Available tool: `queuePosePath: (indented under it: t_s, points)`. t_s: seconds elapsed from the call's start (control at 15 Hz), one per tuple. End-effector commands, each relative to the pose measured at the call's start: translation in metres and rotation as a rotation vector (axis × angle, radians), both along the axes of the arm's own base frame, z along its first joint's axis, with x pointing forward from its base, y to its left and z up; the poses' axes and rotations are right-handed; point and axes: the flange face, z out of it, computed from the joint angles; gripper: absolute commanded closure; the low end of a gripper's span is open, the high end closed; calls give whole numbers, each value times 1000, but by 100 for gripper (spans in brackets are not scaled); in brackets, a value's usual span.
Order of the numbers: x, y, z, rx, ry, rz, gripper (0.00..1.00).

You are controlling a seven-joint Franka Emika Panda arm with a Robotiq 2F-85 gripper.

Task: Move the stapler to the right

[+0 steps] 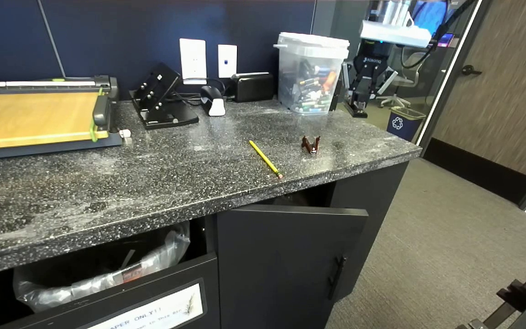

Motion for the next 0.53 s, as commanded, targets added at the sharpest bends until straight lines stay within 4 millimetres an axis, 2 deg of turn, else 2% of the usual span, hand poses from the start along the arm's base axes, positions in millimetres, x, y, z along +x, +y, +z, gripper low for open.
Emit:
queuePosePath:
  t_s: [0.0,0.2,0.4,0.47]
  points:
    - [-1,-6,-30,-14,22,-13,92]
    - [-4,-3,-54,-15,54,-15,92]
    - [-6,0,-63,-8,68,-15,92]
    - [-7,2,-56,13,78,-17,42]
